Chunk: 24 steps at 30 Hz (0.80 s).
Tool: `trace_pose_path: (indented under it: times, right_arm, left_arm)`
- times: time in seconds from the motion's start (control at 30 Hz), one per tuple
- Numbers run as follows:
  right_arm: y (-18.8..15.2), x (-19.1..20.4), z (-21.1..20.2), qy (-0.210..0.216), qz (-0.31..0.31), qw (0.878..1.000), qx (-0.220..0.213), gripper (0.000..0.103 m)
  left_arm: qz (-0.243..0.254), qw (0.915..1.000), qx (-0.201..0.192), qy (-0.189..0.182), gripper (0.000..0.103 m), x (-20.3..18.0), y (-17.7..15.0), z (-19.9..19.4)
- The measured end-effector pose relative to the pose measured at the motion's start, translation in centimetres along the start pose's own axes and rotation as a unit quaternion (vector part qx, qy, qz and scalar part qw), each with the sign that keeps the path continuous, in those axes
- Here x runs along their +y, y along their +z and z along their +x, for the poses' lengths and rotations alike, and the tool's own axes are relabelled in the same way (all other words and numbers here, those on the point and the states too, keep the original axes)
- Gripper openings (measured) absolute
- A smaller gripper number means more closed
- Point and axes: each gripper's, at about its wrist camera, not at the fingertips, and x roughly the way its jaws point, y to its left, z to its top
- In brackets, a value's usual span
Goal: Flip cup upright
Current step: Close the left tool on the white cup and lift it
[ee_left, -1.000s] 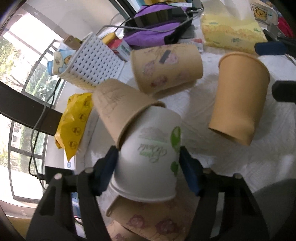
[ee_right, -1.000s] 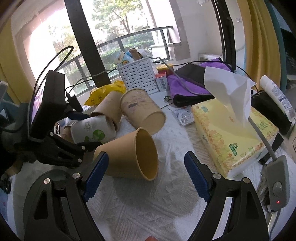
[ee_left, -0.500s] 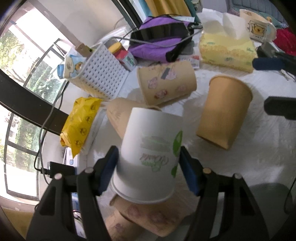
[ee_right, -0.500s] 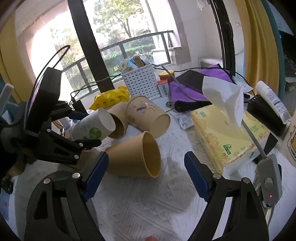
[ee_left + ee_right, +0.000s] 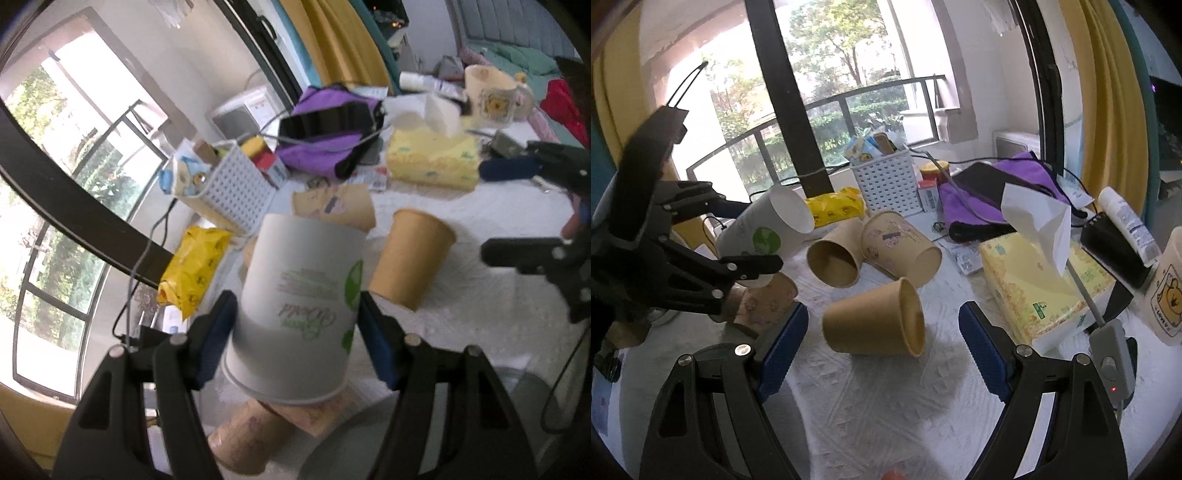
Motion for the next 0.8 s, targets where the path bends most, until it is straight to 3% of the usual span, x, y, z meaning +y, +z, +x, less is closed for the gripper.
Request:
trace_pose_path:
  times: [0.43, 0.8]
  right_arm:
    - [-3.3, 4.8, -3.7, 0.029, -0.043, 0.999, 0.008, 0.086]
    - [-7.9, 8.1, -6.4, 0.062, -0.066, 0.995, 0.031, 0.086]
  left_arm:
    - [-0.05, 0.9987, -0.004, -0.011, 0.067, -5.0, -7.7, -7.3]
    - [-0.09, 0.9946, 0.038, -0.034, 0.067, -10.0, -15.3, -9.1]
